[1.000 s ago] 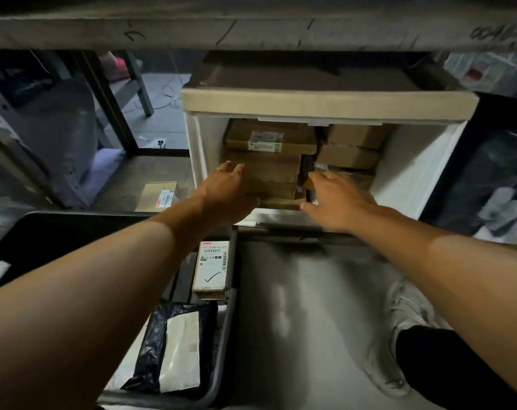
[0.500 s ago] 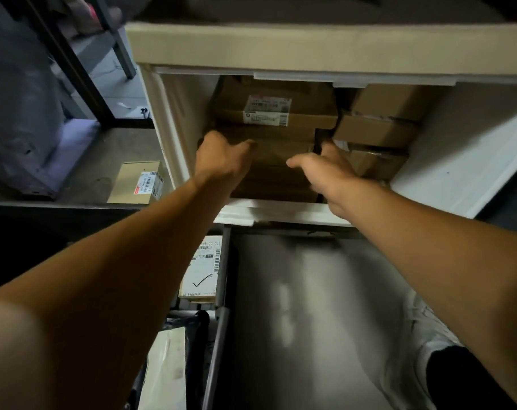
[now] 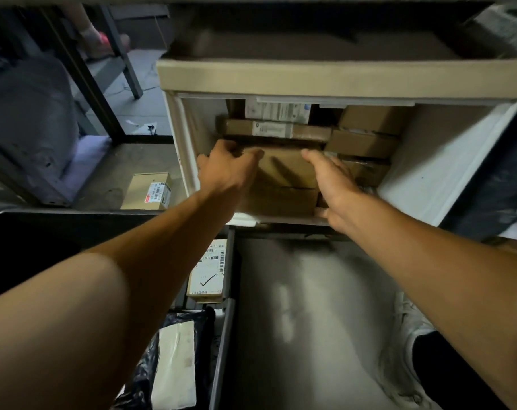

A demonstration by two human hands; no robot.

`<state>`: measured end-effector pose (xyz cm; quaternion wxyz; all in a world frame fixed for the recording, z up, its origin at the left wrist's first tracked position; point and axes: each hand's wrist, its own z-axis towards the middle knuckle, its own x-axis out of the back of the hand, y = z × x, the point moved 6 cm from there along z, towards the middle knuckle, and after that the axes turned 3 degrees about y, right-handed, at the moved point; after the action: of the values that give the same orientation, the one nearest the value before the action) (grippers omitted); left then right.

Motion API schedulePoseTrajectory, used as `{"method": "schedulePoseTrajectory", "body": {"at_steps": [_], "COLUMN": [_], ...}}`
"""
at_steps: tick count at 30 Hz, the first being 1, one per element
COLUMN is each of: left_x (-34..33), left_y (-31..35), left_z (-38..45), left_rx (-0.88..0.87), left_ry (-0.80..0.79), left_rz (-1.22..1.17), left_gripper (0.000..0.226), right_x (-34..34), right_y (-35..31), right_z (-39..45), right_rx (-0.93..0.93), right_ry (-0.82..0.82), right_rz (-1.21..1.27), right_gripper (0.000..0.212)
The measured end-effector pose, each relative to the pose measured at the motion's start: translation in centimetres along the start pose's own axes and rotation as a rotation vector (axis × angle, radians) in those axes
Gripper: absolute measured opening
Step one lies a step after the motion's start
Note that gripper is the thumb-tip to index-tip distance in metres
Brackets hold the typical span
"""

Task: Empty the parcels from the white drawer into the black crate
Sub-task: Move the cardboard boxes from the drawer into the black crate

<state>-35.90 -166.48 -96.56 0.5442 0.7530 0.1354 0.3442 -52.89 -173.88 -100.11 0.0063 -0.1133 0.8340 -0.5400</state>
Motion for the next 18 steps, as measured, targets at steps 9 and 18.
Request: {"method": "schedulePoseTrajectory", "body": {"at_steps": [9,18], "left_x": [2.8,5.6], "left_y": [0.6,4.0], "left_z": [-6.4,-10.5], "left_rx": [0.179,0.205], "left_ry": [-0.062,-0.19], "left_rz": [-0.127,-0.155], "left_gripper": [0.016,0.022], "right_x": [4.0,6.1], "right_y": [-0.6,-4.6], "right_z": [-6.0,-10.4], "right_rx": [-0.054,0.04], "right_ry": [-0.007,-0.072], "right_rz": [-0.035,-0.068], "right_gripper": [0.047,0.038]}}
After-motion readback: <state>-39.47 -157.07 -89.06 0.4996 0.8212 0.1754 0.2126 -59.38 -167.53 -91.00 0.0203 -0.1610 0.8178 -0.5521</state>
